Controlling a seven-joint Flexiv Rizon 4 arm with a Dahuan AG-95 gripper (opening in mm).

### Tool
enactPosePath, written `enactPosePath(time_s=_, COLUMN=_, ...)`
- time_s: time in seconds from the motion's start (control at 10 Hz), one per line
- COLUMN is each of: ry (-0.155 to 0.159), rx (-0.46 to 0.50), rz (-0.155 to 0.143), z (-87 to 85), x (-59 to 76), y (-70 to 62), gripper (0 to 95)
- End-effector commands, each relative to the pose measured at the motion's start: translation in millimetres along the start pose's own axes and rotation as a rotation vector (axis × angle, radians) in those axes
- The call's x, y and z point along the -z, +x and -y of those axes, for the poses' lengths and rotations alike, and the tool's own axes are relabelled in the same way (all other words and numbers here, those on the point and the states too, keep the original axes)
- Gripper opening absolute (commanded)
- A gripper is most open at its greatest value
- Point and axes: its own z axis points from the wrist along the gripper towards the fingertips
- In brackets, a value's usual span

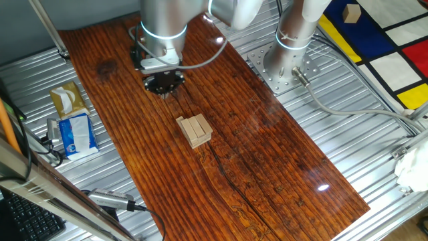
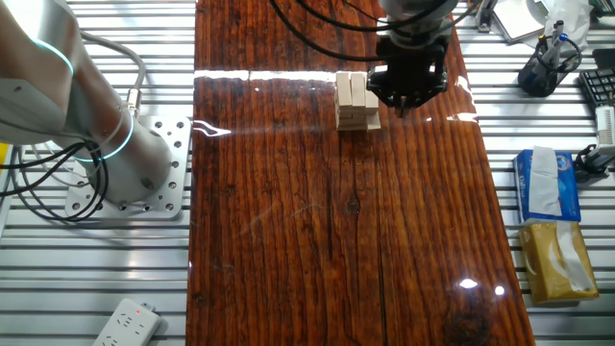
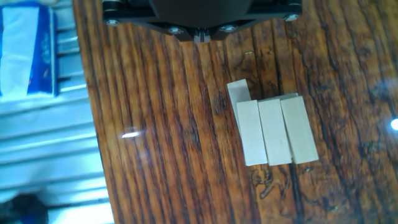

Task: Play Jenga

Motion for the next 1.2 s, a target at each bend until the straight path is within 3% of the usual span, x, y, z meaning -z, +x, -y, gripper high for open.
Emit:
enactPosePath(time_s=0.1, ry=-0.006, rx=-0.025, rz=0.011, z=0.4, x=-0.3, y=-0.3, gripper=0.0)
enactPosePath(time_s=0.7, ry=-0.018, rx=-0.047, rz=0.015, z=0.4, x=-0.3, y=-0.3, gripper=0.0)
enactPosePath(time_s=0.8, ry=-0.032, rx=-0.066, rz=0.020, z=0.4, x=-0.3, y=-0.3, gripper=0.0)
enactPosePath(time_s=0.9, ry=-0.072, rx=-0.085, rz=0.047, z=0.4, x=-0.3, y=-0.3, gripper=0.0)
enactPosePath(time_s=1.1, ry=-0.124, rx=-0.068, rz=0.051, z=0.4, x=-0.3, y=-0.3, gripper=0.0)
enactPosePath(time_s=1.2, ry=-0.145, rx=-0.051, rz=0.091, z=0.4, x=-0.3, y=-0.3, gripper=0.0)
